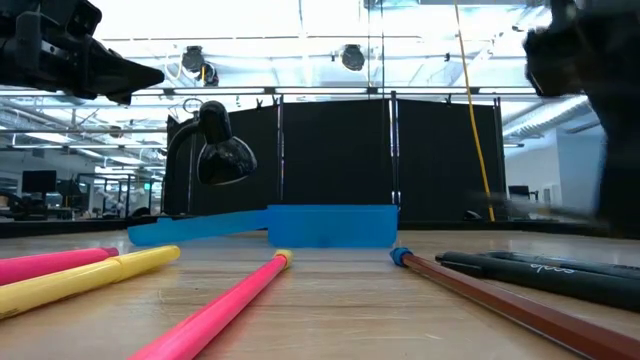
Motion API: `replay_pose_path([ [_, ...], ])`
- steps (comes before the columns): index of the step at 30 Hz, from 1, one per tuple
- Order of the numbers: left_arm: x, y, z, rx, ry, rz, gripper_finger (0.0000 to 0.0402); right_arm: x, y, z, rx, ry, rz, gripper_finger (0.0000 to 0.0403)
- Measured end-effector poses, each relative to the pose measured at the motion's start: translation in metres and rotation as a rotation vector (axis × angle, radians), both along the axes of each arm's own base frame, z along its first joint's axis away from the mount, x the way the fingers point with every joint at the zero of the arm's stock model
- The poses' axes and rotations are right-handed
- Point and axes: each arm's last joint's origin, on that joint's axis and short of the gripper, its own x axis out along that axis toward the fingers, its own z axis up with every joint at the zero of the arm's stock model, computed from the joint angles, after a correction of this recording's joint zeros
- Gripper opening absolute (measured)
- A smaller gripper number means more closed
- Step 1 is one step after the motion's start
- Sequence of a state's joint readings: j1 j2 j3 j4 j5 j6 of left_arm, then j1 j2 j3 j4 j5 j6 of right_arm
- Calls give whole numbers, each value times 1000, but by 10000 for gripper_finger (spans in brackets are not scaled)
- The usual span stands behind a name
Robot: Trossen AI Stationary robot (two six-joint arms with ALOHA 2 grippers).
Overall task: Pick & place school supplies into a supply box
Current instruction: Put the right black transparent pen into the blue supply box
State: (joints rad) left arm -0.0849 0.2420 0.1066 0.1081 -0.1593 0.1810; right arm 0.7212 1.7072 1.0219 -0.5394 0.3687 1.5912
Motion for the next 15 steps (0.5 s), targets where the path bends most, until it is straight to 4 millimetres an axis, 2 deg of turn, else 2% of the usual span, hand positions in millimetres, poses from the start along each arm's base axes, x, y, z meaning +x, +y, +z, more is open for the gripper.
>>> replay_pose_path([
  [8,0,0,1,-1,-6,0,31,6,-5,27,11,-191,-42,19],
  [11,0,0,3,-3,-31,0,31,18,-21,45,33,-293,-95,19],
  [15,0,0,5,-6,-53,0,31,45,-56,65,46,-391,-81,19],
])
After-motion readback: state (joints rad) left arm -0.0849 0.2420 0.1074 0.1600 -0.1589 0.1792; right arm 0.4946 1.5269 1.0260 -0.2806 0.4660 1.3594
